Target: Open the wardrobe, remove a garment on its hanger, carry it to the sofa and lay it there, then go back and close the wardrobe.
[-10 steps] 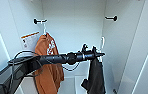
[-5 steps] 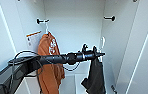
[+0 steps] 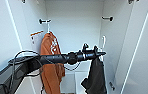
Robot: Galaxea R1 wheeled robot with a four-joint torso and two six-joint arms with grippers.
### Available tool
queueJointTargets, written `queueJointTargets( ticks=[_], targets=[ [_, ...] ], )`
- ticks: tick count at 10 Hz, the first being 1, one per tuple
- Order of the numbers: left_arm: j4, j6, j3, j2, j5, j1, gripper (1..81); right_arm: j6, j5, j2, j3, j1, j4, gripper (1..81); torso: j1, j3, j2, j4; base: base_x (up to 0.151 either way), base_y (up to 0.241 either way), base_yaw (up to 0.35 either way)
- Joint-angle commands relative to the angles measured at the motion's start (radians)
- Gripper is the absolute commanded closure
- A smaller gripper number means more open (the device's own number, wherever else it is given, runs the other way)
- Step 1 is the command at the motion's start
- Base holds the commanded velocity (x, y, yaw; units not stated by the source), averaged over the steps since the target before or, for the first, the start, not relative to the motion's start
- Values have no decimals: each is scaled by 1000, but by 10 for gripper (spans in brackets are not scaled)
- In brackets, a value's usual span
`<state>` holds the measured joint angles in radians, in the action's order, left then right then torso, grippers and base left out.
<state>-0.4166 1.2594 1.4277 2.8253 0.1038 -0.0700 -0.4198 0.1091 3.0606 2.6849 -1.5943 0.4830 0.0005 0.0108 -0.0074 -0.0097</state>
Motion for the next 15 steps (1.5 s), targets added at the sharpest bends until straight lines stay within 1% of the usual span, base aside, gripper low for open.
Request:
queueJointTargets(
  ticks=[1, 8, 15],
  targets=[
    [-13, -8, -10, 7, 36, 193, 811, 3, -40, 6, -7, 39, -3, 10, 0, 0, 0, 0, -94, 0, 0],
    [-13, -8, -18, 7, 36, 196, 811, 3, -40, 6, -7, 38, -3, 10, 0, 0, 0, 0, -102, 0, 0],
    [-13, -8, -30, 5, 34, 196, 811, 3, -40, 6, -7, 36, -3, 10, 0, 0, 0, 0, -118, 0, 0]
  ],
)
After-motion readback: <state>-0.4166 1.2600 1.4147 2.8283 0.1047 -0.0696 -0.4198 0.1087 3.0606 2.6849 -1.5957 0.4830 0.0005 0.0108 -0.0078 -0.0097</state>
